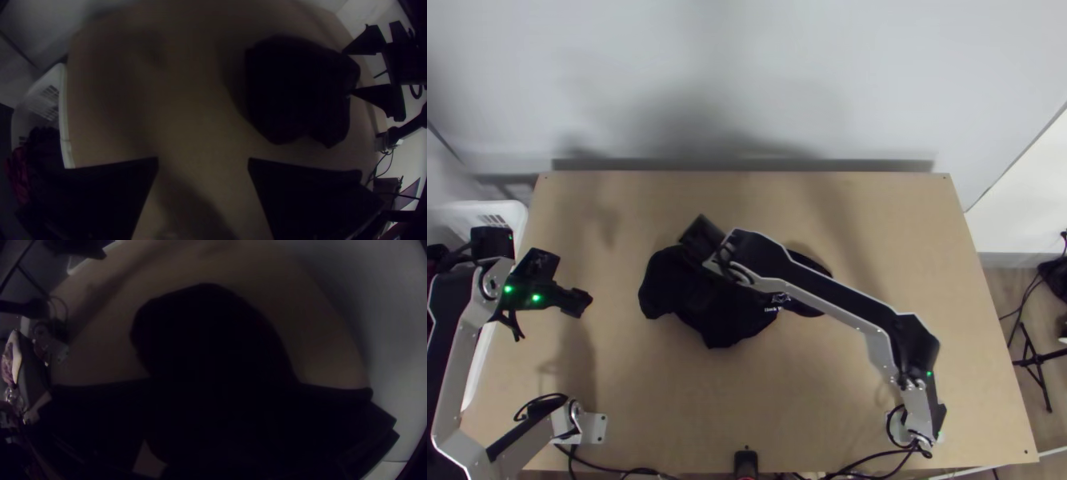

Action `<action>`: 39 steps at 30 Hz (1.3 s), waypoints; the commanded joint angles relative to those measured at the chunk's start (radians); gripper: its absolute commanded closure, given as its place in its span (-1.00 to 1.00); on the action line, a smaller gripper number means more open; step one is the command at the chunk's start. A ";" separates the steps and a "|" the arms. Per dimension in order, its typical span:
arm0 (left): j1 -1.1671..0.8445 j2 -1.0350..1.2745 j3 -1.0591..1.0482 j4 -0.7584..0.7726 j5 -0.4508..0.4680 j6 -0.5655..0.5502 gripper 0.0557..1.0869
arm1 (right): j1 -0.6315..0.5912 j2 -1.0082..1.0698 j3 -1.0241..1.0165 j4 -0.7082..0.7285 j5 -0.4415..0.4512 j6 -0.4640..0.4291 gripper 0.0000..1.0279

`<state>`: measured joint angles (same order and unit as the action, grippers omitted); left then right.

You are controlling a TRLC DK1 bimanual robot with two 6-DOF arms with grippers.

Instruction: Fold the t-shirt

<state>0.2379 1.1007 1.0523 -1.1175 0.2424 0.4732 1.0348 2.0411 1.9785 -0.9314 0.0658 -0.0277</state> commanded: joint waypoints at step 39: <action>-0.011 0.045 -0.003 0.085 0.024 0.005 -0.90 | 0.008 0.228 0.255 -0.043 -0.100 0.002 0.74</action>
<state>0.2276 1.1378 1.0466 -1.0370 0.2665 0.4797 1.0447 2.2780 2.2284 -0.9821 -0.0326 -0.0132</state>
